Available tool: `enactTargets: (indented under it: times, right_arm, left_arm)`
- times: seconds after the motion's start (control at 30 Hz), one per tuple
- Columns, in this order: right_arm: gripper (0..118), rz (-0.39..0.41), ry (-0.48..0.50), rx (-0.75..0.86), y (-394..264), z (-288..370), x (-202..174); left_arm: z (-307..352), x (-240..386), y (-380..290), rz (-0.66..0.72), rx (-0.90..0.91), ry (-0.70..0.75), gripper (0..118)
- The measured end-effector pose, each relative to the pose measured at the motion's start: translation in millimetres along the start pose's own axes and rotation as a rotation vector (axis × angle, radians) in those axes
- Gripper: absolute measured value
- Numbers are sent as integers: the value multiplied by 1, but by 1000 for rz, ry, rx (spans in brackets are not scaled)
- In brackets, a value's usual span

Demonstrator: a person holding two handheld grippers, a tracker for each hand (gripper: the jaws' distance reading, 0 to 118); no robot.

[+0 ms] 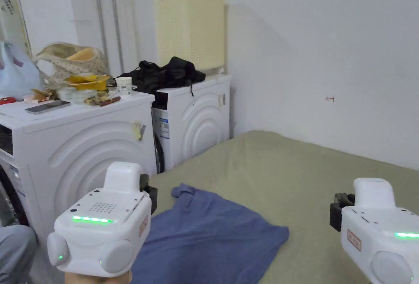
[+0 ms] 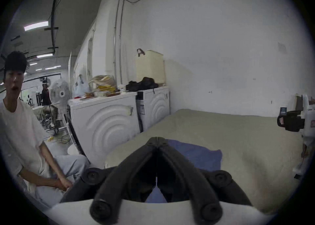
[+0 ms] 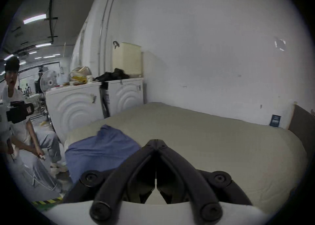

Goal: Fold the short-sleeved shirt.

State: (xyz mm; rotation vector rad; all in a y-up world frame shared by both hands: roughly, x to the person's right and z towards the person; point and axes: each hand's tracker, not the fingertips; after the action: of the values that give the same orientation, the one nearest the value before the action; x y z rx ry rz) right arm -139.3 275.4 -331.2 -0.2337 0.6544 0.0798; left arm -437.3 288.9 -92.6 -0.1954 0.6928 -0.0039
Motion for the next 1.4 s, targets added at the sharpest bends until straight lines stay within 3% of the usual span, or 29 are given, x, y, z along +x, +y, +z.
enactTargets:
  times: [0.13, 0.27, 0.53, 0.77, 0.9, 1.07, 1.17, 1.2, 1.23, 1.27, 1.3, 1.4]
  right_arm:
    - [0, 2, 10, -13, -4, -4, -7]
    - [0, -1, -15, -36, -10, -16, 11]
    - [0, 7, -93, -103, -23, -42, 53]
    - [0, -4, -134, -168, -52, -61, 83]
    - [0, -28, -146, -224, -70, -68, 99]
    - [0, -38, -161, -265, -88, -78, 117]
    - [0, -49, -168, -286, -93, -82, 124]
    - [0, -50, -171, -288, -95, -82, 125]
    - [0, -51, -169, -292, -96, -83, 127]
    - [0, -50, -166, -295, -97, -83, 127]
    - [0, -51, -163, -297, -99, -83, 128]
    - [0, -44, -153, -304, -104, -83, 128]
  left_arm:
    - [-1, 3, 0, -7, -10, 1, 0]
    - [-27, 15, 0, -10, -51, -52, 0]
    - [-139, 64, 48, -154, -208, -277, 0]
    - [-264, 140, 76, -423, -725, -504, 0]
    - [-302, 176, 43, -411, -1016, -601, 0]
    - [-316, 199, -22, -444, -1149, -608, 0]
    - [-331, 198, -55, -387, -1223, -562, 2]
    - [-334, 197, -64, -365, -1240, -542, 17]
    - [-337, 196, -70, -366, -1236, -519, 52]
    - [-337, 196, -74, -368, -1227, -503, 106]
    - [-337, 193, -76, -379, -1226, -477, 118]
    - [-337, 189, -74, -299, -1210, -491, 117]
